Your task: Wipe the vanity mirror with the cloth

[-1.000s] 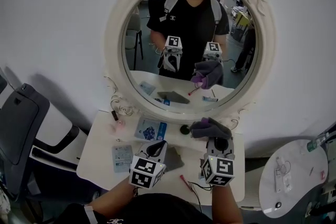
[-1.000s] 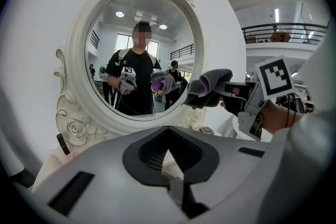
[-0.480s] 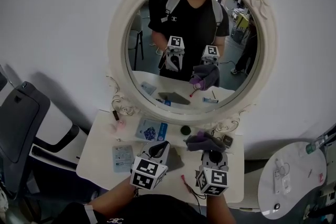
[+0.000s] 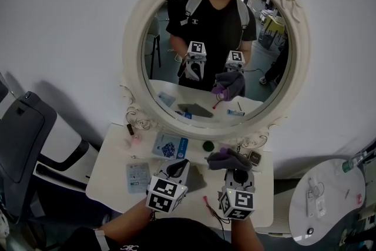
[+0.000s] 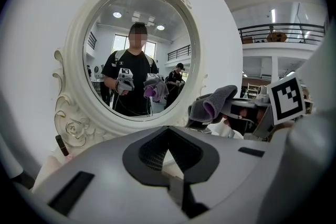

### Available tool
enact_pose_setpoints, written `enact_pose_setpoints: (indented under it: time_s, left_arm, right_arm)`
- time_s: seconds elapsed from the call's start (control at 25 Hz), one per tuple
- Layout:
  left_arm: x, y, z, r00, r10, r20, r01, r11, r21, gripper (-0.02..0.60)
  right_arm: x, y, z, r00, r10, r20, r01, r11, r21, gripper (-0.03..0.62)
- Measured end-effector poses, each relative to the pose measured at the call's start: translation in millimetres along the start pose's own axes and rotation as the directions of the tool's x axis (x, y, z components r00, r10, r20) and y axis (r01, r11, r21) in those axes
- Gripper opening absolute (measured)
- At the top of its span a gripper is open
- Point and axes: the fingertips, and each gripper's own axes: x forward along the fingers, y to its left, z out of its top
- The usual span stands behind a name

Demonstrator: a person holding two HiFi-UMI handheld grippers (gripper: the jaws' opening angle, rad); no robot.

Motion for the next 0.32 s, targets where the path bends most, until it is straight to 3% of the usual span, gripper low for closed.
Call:
enact_pose_setpoints:
  time_s: [0.32]
  left_arm:
    - [1.6,4.0,-0.1,1.000,0.001,-0.003,-0.001,1.000,-0.002,0.006]
  right_arm:
    - [2.7,5.7,1.1,1.000,0.014,-0.007,-0.014,1.000,0.000,0.048]
